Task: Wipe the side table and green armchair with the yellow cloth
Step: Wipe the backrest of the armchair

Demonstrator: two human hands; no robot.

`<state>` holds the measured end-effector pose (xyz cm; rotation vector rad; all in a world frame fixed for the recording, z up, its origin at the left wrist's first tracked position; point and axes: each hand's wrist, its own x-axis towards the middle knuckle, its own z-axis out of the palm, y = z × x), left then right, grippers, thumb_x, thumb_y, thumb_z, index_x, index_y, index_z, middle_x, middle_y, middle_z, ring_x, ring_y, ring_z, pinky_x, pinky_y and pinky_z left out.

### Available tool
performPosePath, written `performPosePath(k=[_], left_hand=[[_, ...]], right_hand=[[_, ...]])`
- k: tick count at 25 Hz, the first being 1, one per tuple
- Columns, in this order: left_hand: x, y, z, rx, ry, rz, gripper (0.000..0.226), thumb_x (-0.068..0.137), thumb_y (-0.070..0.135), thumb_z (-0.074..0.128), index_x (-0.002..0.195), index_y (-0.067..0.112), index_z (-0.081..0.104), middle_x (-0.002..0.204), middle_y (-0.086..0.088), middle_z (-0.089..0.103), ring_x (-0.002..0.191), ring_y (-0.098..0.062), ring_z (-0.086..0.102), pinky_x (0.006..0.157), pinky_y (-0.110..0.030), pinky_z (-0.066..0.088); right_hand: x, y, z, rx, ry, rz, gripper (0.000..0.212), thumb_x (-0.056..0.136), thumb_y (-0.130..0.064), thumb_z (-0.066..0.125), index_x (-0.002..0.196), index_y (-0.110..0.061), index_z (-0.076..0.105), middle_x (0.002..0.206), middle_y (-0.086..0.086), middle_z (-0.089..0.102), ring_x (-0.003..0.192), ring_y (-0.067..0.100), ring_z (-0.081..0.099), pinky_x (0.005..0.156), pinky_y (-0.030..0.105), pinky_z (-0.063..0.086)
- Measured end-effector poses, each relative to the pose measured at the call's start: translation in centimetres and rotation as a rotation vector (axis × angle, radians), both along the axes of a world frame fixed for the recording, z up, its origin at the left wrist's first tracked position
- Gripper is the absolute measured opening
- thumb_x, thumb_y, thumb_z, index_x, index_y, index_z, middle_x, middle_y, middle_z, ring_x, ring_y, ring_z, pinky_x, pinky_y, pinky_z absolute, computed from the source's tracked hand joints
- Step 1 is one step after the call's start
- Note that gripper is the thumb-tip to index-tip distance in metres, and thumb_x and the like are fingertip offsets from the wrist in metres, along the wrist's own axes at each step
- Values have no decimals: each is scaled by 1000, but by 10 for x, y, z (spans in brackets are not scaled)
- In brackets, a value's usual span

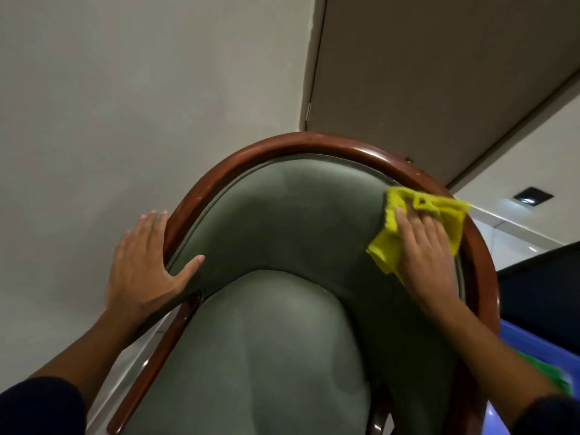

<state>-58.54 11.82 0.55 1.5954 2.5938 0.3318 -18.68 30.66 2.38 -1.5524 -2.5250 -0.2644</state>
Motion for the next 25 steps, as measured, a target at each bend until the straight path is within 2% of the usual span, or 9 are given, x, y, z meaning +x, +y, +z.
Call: performPosePath(k=[2, 4, 9, 12, 16, 19, 20, 22, 25], left_hand=[[-1, -1, -1, 20, -23, -15, 102, 76, 79, 41, 152, 20, 9, 160, -14, 26, 149, -31, 22, 119, -56, 24], [-1, -1, -2, 24, -32, -29, 102, 76, 74, 49, 152, 19, 10, 158, -14, 29, 148, -32, 23, 119, -54, 26], [-3, 0, -8, 45, -3, -25, 102, 77, 73, 52, 152, 20, 8, 157, -13, 32, 147, -32, 25, 118, -50, 28], [-3, -2, -13, 56, -3, -16, 101, 77, 78, 47, 152, 23, 8, 157, -11, 33, 147, -31, 28, 116, -48, 28], [-3, 1, -7, 8, -83, -3, 98, 79, 84, 30, 152, 21, 9, 158, -14, 30, 147, -31, 26, 119, -50, 27], [17, -16, 26, -42, -121, -6, 100, 78, 82, 16, 154, 17, 7, 163, -13, 18, 151, -29, 13, 122, -53, 16], [32, -28, 35, -19, -122, -24, 99, 78, 82, 17, 154, 20, 7, 163, -11, 18, 151, -27, 12, 123, -52, 15], [75, -54, 51, 35, -259, -33, 94, 77, 81, 32, 153, 28, 13, 154, -7, 37, 144, -23, 30, 118, -47, 27], [159, -78, 73, -21, -773, 52, 83, 62, 77, 61, 133, 37, 45, 115, 9, 64, 108, -13, 62, 96, -38, 52]], right_hand=[[34, -34, 0, -50, 21, -84, 62, 83, -6, 46, 144, -2, 38, 143, 28, 49, 131, 43, 46, 113, 51, 28], [27, -32, 1, -105, 96, -94, 68, 76, -1, 58, 142, 1, 41, 144, 28, 46, 132, 44, 44, 114, 54, 28], [-88, 19, -1, -97, 476, -103, 48, 91, -6, 49, 139, -2, 46, 142, 23, 51, 129, 41, 47, 114, 47, 26], [-182, 23, -7, -188, 535, 10, 49, 93, -11, 49, 141, -3, 45, 142, 20, 52, 135, 34, 44, 117, 41, 21], [-255, -54, -15, -466, 562, 294, 50, 93, -9, 51, 141, -2, 44, 145, 20, 50, 137, 33, 44, 117, 43, 29], [-233, -101, 3, -782, 571, 378, 35, 96, -17, 50, 131, -9, 54, 131, 19, 61, 122, 35, 57, 101, 42, 46], [-216, -111, 10, -875, 593, 330, 32, 97, -20, 50, 128, -12, 55, 127, 16, 65, 117, 33, 59, 97, 40, 47], [-174, -133, 24, -972, 809, 93, 26, 97, -21, 51, 120, -16, 60, 119, 8, 68, 109, 27, 62, 89, 32, 47], [-106, -173, 34, -1118, 1187, -295, 18, 97, -21, 53, 111, -17, 63, 110, 6, 69, 101, 24, 64, 85, 37, 53]])
